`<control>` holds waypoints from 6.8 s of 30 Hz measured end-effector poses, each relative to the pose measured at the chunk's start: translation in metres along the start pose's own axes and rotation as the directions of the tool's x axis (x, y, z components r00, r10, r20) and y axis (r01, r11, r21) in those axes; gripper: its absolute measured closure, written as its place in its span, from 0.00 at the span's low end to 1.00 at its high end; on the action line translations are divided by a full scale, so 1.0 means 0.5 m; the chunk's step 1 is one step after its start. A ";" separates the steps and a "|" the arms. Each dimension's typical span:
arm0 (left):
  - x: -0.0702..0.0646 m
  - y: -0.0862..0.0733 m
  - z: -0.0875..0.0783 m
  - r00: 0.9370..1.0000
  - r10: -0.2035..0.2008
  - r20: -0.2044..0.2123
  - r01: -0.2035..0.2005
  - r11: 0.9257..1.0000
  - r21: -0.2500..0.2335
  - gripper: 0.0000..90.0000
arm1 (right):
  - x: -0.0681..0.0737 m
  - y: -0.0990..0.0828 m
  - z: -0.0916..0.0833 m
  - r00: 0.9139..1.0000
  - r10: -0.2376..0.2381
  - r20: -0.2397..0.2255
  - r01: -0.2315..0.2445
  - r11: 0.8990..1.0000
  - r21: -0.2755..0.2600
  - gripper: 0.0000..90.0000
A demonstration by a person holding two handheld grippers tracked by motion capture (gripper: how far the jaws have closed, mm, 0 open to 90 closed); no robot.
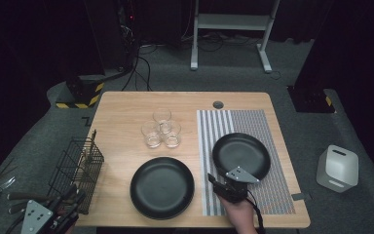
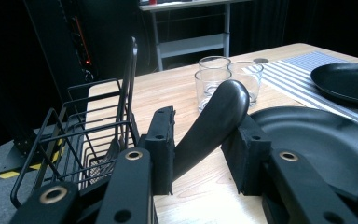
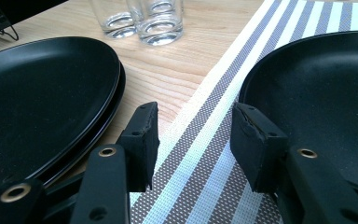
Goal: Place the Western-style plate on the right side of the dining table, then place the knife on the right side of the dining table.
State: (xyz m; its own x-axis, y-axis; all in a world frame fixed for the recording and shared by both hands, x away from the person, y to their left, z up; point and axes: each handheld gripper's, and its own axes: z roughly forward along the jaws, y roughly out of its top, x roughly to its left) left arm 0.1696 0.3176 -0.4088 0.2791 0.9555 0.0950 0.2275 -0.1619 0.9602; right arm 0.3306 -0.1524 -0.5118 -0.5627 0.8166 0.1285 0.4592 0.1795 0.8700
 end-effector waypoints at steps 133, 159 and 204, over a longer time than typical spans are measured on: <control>0.108 0.095 -0.006 0.982 -0.086 -0.169 0.051 0.978 -0.201 0.92 | 0.011 0.002 -0.004 0.999 -0.034 -0.003 0.034 0.999 -0.005 0.60; 0.116 0.128 -0.055 0.982 -0.098 -0.159 0.047 0.952 -0.301 0.92 | 0.012 0.001 -0.005 0.998 -0.049 -0.046 0.049 0.999 -0.007 0.55; 0.090 0.199 -0.029 0.991 -0.087 -0.104 0.043 0.929 -0.369 0.92 | 0.020 0.001 -0.010 0.995 -0.076 -0.062 0.073 0.997 -0.039 0.60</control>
State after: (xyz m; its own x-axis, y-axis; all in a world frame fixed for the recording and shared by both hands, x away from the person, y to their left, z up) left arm 0.1911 0.3480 -0.3054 0.1601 0.9864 0.0378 -0.1206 -0.0185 0.9925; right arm 0.3220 -0.1470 -0.5080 -0.6373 0.7651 0.0916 0.3896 0.2174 0.8949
